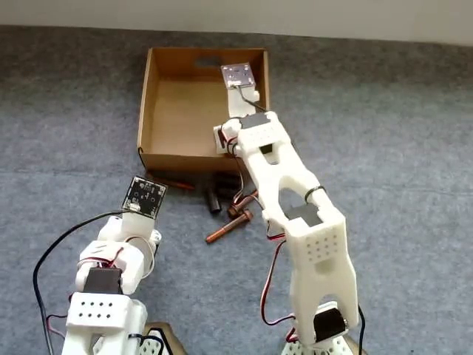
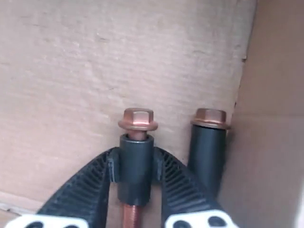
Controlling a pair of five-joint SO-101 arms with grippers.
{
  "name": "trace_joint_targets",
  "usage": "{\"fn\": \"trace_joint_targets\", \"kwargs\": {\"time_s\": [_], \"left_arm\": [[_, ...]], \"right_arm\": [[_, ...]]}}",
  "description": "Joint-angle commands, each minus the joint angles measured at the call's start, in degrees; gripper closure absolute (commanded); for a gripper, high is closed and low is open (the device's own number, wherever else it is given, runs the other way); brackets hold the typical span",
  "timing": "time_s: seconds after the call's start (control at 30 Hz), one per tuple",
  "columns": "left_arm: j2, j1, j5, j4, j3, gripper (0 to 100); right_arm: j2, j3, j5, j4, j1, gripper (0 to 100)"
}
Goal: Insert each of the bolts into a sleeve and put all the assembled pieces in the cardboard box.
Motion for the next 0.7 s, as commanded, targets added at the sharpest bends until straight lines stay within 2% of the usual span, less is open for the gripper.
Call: {"fn": "trace_joint_targets", "kwargs": {"time_s": [0.0, 0.3, 0.4, 0.67], "left_arm": [[-0.6, 0.6, -0.4, -1.1, -0.2, 99], [-0.6, 0.6, -0.4, -1.1, -0.2, 99], [-0.6, 0.6, -0.4, -1.1, -0.2, 99], [-0.6, 0.6, -0.4, -1.1, -0.1, 99]], "right_arm": [[-1.3, -3.2, 0.7, 0.1, 1.0, 93.5], [-1.2, -13.8, 1.1, 7.2, 2.8, 93.2], [-1.0, -16.3, 5.8, 9.4, 2.8, 93.2], [-0.7, -16.4, 7.5, 10.0, 2.7, 93.1]]}}
